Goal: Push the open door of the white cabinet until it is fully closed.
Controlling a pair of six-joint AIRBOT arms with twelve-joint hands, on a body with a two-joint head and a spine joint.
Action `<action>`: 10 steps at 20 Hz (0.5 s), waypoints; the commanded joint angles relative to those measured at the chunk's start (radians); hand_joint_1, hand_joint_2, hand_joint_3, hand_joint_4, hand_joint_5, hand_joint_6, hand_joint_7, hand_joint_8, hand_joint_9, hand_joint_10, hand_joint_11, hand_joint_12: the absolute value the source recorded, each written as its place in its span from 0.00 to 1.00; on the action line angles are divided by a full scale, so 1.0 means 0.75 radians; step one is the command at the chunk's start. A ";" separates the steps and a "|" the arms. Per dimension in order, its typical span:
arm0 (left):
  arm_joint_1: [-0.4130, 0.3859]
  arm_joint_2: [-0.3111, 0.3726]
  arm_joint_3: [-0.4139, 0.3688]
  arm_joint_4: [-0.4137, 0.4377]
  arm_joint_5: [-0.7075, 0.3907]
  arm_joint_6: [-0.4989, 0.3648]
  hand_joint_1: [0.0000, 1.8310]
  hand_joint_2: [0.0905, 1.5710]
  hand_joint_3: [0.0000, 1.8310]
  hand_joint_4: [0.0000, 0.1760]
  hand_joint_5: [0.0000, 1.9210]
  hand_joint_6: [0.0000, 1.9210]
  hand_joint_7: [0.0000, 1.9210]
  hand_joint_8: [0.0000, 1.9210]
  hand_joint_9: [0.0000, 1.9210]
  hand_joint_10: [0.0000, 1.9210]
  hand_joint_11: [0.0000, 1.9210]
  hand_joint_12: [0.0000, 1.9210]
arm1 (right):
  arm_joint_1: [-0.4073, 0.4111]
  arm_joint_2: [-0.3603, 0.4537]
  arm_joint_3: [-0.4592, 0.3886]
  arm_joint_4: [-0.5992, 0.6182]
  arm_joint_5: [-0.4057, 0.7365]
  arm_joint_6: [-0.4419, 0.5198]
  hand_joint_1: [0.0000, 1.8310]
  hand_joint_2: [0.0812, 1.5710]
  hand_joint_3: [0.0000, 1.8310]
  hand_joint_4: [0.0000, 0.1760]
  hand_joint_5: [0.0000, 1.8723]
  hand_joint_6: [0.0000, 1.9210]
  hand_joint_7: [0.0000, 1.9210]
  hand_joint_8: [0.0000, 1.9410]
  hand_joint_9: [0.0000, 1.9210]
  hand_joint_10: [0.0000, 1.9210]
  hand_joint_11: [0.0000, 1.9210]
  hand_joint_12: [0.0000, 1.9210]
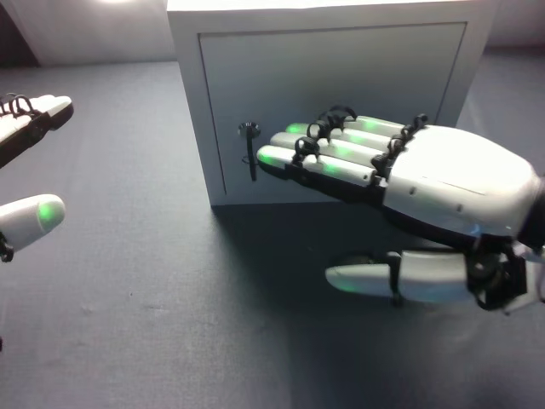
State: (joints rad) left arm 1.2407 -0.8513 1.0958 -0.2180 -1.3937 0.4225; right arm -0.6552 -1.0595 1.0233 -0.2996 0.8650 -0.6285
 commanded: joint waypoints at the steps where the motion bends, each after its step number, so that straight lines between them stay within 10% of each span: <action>1: 0.006 0.006 -0.005 -0.044 -0.190 -0.006 0.06 0.91 0.00 0.10 0.00 0.00 0.00 0.00 0.00 0.00 0.00 0.00 | -0.020 0.026 -0.017 0.011 0.209 0.032 0.24 0.82 0.00 0.00 0.05 0.00 0.10 0.01 0.11 0.03 0.00 0.48; 4: 0.018 0.010 -0.012 -0.054 -0.213 -0.006 0.10 0.91 0.00 0.00 0.00 0.00 0.00 0.00 0.00 0.00 0.00 0.00 | -0.094 0.110 -0.064 0.020 0.300 0.052 0.23 0.82 0.00 0.00 0.09 0.01 0.13 0.01 0.14 0.04 0.00 0.67; 5: 0.020 0.012 -0.013 -0.056 -0.220 -0.006 0.09 0.91 0.00 0.00 0.00 0.00 0.00 0.00 0.00 0.00 0.00 0.00 | -0.122 0.145 -0.083 0.040 0.333 0.052 0.12 0.86 0.00 0.00 0.07 0.00 0.09 0.00 0.08 0.01 0.00 0.52; 9: 0.027 0.012 -0.014 -0.069 -0.245 -0.004 0.04 0.91 0.00 0.00 0.00 0.00 0.00 0.00 0.00 0.00 0.00 0.00 | -0.229 0.241 -0.121 0.133 0.424 0.049 0.17 0.85 0.00 0.00 0.06 0.00 0.05 0.00 0.05 0.00 0.00 0.47; 10: 0.028 0.011 -0.014 -0.074 -0.256 -0.004 0.03 0.91 0.00 0.00 0.00 0.00 0.00 0.00 0.00 0.00 0.00 0.00 | -0.267 0.275 -0.139 0.184 0.457 0.023 0.16 0.86 0.00 0.00 0.04 0.00 0.01 0.00 0.01 0.00 0.00 0.29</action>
State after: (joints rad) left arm 1.2652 -0.8497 1.0843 -0.2489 -1.4513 0.4225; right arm -0.8738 -0.8509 0.9180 -0.1730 1.0626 -0.6197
